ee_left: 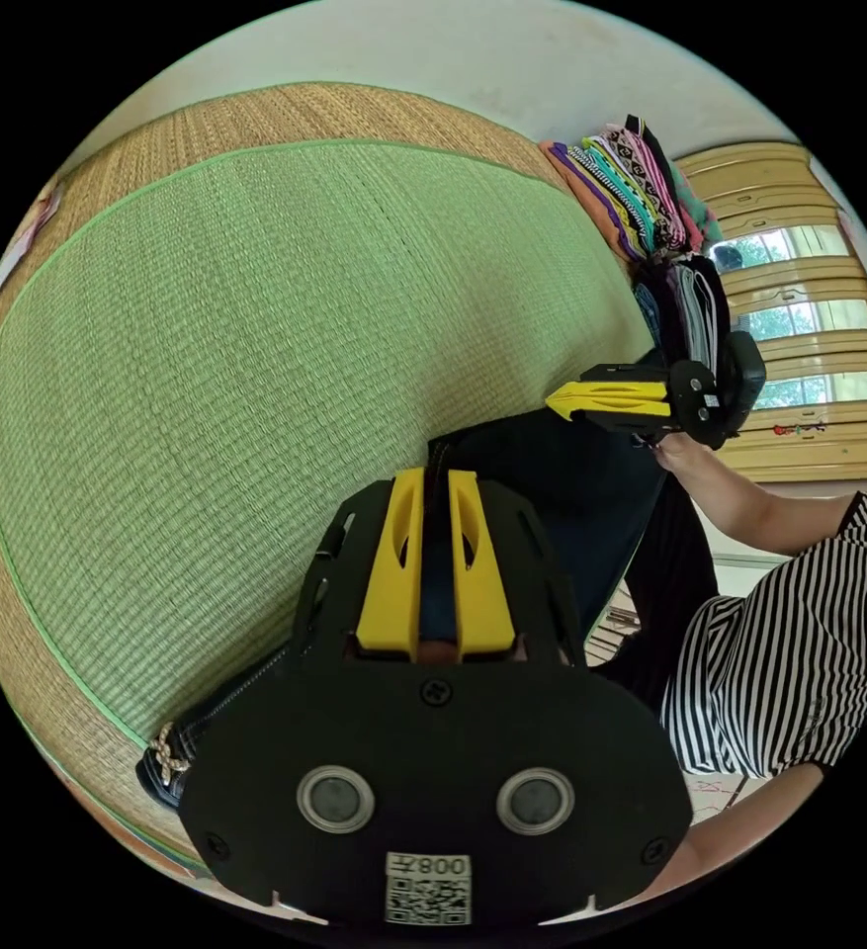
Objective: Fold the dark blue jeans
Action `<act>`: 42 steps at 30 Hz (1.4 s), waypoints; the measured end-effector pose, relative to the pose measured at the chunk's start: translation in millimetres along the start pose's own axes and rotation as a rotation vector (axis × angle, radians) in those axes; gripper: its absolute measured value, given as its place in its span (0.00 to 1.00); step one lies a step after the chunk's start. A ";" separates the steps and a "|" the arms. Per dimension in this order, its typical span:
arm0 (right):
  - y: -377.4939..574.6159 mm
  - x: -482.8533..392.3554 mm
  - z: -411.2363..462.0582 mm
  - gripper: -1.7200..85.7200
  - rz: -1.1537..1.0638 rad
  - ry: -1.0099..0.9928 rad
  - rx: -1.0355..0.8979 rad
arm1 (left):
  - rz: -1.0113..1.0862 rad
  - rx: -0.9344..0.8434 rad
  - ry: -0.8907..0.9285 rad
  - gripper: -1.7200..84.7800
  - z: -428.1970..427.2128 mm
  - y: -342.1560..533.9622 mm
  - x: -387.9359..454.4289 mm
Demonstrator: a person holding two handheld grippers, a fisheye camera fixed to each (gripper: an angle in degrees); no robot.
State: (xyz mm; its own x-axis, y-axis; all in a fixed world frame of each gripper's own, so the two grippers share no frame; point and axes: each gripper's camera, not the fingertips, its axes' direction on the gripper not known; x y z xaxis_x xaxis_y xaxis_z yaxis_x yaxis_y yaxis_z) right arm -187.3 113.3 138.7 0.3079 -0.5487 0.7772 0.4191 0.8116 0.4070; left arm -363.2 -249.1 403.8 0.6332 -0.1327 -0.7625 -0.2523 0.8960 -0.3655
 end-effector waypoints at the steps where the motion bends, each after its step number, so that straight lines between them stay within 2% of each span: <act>1: 2.3 0.6 -2.3 0.02 0.009 -0.001 0.013 | -0.006 0.019 -0.007 0.06 -2.7 4.1 0.5; 5: 24.7 3.5 -16.0 0.02 0.083 -0.034 0.086 | 0.042 0.161 -0.033 0.05 -14.0 33.5 18.6; 7: 31.4 6.3 -8.9 0.02 0.118 -0.032 0.073 | 0.038 0.153 -0.073 0.04 -4.9 41.4 22.3; 9: 35.6 11.2 10.9 0.02 0.135 -0.041 0.017 | 0.013 0.071 -0.167 0.03 16.8 50.7 17.4; 13: 37.7 13.4 6.8 0.02 0.171 -0.034 0.028 | -0.099 0.156 -0.083 0.02 10.7 76.6 1.9; 16: 45.2 4.4 -6.9 0.02 0.143 -0.051 0.073 | -0.080 0.182 -0.090 0.02 1.6 106.7 8.2; 19: 57.0 -17.3 -11.0 0.02 0.106 -0.165 0.089 | -0.104 0.182 -0.071 0.02 0.1 151.3 13.2; 21: 64.3 -48.0 -3.1 0.02 0.037 -0.292 0.062 | -0.179 0.187 -0.082 0.02 2.8 193.6 13.6; 23: 69.2 -74.0 9.8 0.02 -0.031 -0.336 0.009 | -0.258 0.199 -0.078 0.02 7.4 225.3 9.9; 26: 80.5 -105.4 37.8 0.02 -0.097 -0.335 -0.099 | -0.357 0.135 -0.093 0.02 25.4 266.7 0.2; 29: 87.3 -111.0 32.5 0.03 -0.063 -0.342 -0.065 | -0.390 0.224 -0.044 0.03 22.3 295.9 -2.7; 32: 88.4 -123.9 16.2 0.05 -0.114 -0.333 0.020 | -0.427 0.295 -0.111 0.05 17.8 324.0 1.1; 37: 80.8 -171.4 32.1 0.09 -0.277 -0.312 -0.033 | -0.628 0.404 0.055 0.09 39.7 371.4 -17.9; 42: 86.0 -207.9 59.4 0.08 -0.391 -0.137 -0.117 | -0.772 0.537 0.302 0.08 72.6 398.6 -46.3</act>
State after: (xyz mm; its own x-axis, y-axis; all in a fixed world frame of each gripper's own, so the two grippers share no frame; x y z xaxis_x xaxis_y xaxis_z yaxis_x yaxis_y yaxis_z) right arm -266.0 309.0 40.6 -0.0060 -0.7726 0.6348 0.5779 0.5154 0.6328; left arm -440.0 145.0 332.1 0.2523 -0.7973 -0.5483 0.5643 0.5815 -0.5860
